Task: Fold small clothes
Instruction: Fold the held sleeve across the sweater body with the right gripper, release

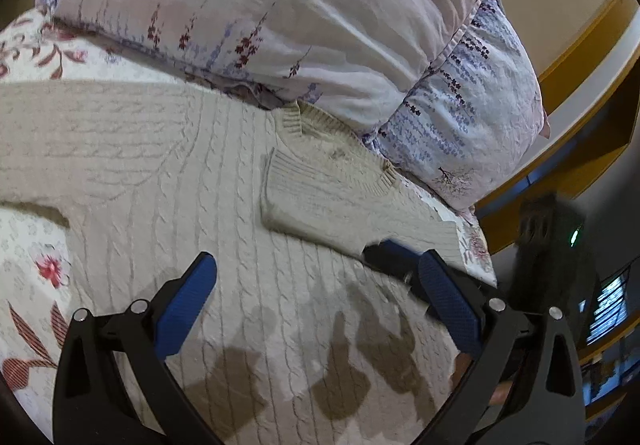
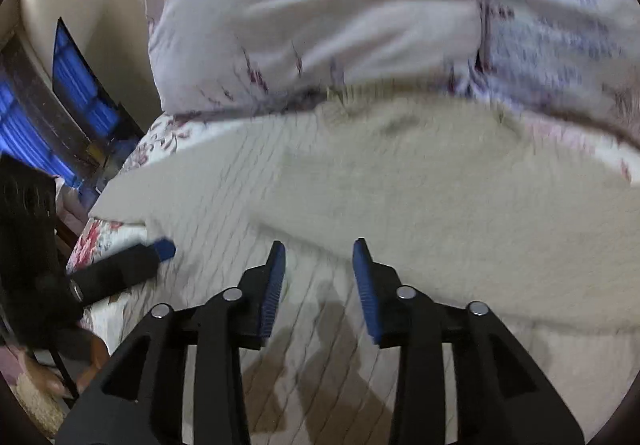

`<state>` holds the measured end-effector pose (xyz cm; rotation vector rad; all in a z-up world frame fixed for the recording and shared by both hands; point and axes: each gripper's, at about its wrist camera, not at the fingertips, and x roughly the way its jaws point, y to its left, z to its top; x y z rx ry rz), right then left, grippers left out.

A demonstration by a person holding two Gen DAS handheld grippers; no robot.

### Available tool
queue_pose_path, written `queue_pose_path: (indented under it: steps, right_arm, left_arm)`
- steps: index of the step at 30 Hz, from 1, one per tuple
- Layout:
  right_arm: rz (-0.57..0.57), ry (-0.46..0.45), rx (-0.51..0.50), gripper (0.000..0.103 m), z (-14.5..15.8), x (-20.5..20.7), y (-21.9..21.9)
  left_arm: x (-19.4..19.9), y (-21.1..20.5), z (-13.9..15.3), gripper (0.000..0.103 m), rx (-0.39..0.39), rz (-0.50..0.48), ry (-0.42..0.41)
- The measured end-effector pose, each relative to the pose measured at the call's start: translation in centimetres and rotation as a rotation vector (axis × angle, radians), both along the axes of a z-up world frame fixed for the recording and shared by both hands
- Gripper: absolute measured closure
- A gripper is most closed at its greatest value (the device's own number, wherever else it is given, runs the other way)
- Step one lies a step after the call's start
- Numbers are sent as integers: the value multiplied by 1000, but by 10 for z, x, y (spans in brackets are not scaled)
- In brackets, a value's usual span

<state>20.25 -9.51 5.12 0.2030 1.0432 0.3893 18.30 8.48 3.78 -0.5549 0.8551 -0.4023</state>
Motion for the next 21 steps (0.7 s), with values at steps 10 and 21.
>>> queue_pose_path:
  steps: [10, 21]
  right_arm:
    - [-621, 144, 431, 49, -13, -57, -184]
    - [-907, 114, 474, 73, -44, -80, -249]
  left_arm:
    - [32, -15, -27, 36, -198, -17, 183]
    - [67, -20, -53, 84, -223, 79, 276]
